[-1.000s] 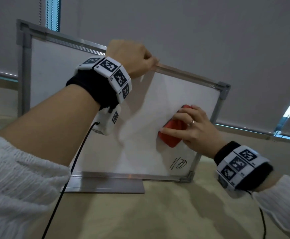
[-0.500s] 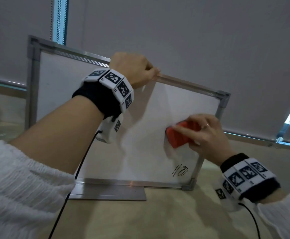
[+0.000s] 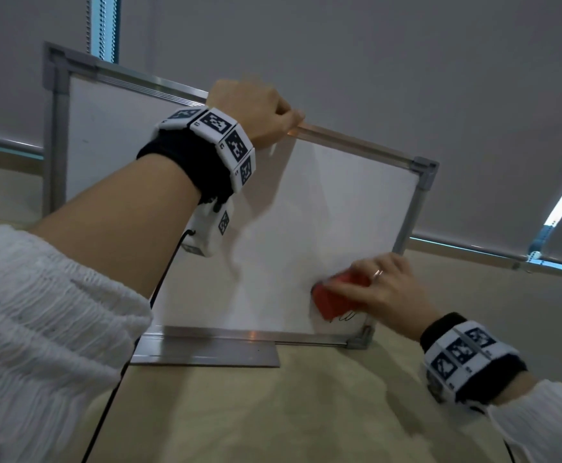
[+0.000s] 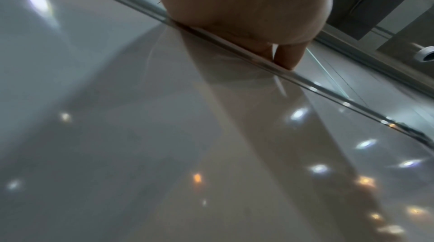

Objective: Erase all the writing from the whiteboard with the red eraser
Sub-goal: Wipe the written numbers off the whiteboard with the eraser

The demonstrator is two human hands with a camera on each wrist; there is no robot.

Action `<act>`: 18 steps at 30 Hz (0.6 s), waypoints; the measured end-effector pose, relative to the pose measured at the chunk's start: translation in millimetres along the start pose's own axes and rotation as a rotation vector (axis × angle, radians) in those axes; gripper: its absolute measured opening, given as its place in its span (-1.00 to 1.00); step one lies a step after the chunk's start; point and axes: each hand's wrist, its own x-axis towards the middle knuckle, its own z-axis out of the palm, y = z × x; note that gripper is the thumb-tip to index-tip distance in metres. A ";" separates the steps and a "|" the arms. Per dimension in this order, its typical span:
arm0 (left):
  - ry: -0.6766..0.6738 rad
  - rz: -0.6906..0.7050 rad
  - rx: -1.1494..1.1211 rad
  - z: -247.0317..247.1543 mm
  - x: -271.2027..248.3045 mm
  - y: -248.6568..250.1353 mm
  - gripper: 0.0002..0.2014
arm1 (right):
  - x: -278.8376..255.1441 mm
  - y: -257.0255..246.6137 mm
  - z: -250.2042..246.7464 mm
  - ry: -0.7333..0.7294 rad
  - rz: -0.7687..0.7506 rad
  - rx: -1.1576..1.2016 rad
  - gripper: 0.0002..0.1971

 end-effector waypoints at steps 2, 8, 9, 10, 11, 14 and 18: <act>0.004 0.003 0.005 1.1 1.0 -1.7 -0.49 | 12.5 15.1 -13.0 0.072 0.211 0.097 -0.31; 0.027 0.009 0.007 6.0 3.7 -4.8 -0.49 | 20.3 -8.7 -9.8 0.008 0.503 0.300 -0.17; 0.025 0.009 0.009 6.5 4.0 -5.2 -0.49 | 16.6 -17.6 -5.3 -0.044 0.482 0.290 -0.16; 0.025 0.008 0.008 7.0 4.4 -5.6 -0.49 | 12.8 -25.9 -1.3 -0.107 0.446 0.251 -0.17; 0.026 0.006 0.005 7.4 4.5 -5.9 -0.49 | 9.2 -33.9 2.8 -0.175 0.421 0.202 -0.19; 0.037 0.004 -0.006 6.9 3.7 -5.8 -0.49 | 8.8 -53.6 2.6 -0.393 0.440 0.161 -0.23; 0.061 0.018 -0.006 6.1 2.3 -5.1 -0.49 | 14.2 -55.1 -6.5 -0.374 0.614 0.274 -0.48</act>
